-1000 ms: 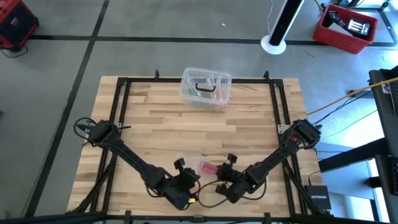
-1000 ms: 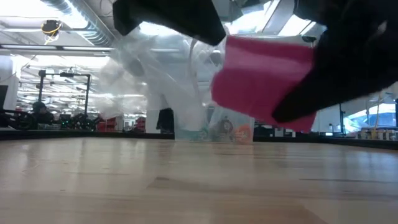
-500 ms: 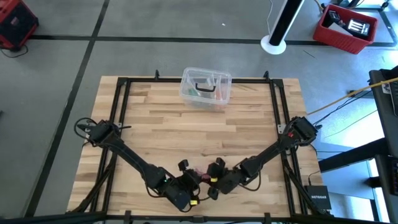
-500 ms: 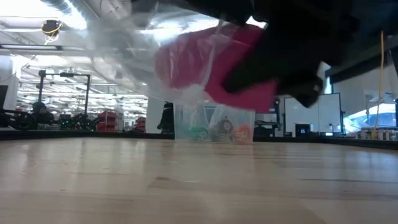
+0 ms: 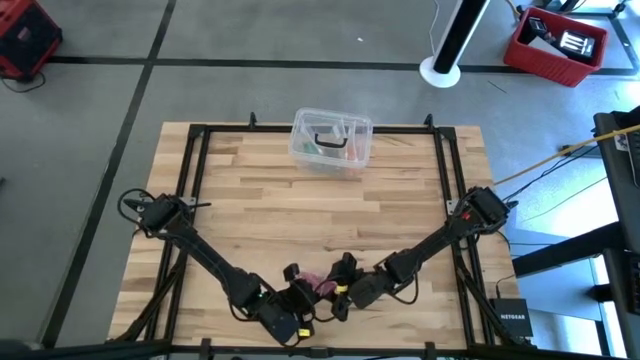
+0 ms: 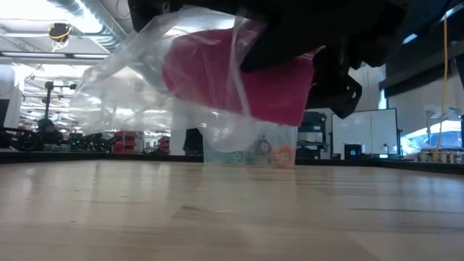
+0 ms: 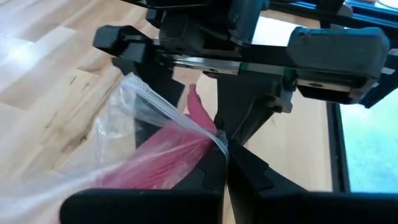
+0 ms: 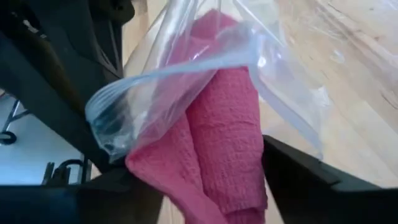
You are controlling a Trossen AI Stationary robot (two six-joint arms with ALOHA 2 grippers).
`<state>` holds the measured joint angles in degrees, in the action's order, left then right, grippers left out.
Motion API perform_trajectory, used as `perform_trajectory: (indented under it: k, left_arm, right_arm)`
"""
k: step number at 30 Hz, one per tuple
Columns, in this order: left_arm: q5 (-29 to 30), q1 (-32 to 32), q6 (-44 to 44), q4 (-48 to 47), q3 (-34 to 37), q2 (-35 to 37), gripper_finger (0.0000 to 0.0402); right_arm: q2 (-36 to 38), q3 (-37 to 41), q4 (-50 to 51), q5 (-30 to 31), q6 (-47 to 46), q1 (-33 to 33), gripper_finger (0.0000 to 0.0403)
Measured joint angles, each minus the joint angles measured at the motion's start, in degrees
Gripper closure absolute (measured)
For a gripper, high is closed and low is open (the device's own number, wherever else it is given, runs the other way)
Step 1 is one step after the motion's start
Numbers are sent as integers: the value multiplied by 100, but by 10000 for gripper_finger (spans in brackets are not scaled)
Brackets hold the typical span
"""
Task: Roll bandage
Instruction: Put the pink bandage into the transparent zip bag
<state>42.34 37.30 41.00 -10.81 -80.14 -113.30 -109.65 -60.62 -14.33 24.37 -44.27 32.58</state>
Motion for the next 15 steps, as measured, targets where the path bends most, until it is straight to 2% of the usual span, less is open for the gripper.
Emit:
perform_trajectory:
  k: [6,12,15]
  left_arm:
    - [363,98,95,1,-3,127,400]
    - [1323,284,68,-113,17,276,400]
    - [1562,321,96,-84,15,308,400]
  right_arm:
    - [305,0,143,-259,192,111,110]
    - [940,-26,510,-85,406,249,103]
    - [1262,-26,564,114,562,220,102]
